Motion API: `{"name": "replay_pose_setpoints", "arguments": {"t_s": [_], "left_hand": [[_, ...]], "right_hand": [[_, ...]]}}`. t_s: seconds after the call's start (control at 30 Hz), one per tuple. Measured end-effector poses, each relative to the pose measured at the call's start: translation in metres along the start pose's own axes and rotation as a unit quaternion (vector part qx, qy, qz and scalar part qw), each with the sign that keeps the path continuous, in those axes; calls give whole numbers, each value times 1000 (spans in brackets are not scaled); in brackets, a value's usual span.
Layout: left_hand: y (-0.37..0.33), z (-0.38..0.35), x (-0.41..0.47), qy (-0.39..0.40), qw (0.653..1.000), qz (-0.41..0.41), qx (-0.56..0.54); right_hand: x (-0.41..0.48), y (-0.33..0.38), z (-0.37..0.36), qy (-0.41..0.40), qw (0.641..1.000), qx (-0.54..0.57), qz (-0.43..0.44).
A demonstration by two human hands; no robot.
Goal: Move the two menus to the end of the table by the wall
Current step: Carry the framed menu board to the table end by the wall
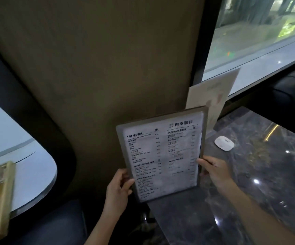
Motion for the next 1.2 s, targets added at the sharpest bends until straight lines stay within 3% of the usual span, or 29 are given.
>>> {"name": "replay_pose_setpoints", "arguments": {"t_s": [0.3,0.43,0.5,0.6,0.8,1.07,1.2], "left_hand": [[4,-1,2,-29,1000,3,3],[9,-3,2,-30,999,-13,42],[17,-11,5,-12,996,9,89],[30,-20,10,-4,990,57,125],[37,-18,9,-42,983,81,160],[41,-17,2,-152,976,62,144],[36,-17,10,-174,975,76,117]], "right_hand": [[18,-7,-9,43,994,-96,23],[-9,-43,-17,94,989,-106,-40],[-21,-57,-23,146,977,-146,-52],[-16,-60,-21,154,958,-240,-35],[-1,-53,-30,201,906,-373,-12],[21,-47,-45,258,864,-432,-26],[31,-42,-54,266,861,-432,-19]]}}
Point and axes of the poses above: each hand's wrist, its own x-axis towards the middle knuckle, its own z-axis out of the back of the hand, y = z × x, the point moved 8 cm from there along x, towards the middle knuckle, and after that the axes turned 13 degrees about z, right-handed, at the moved point
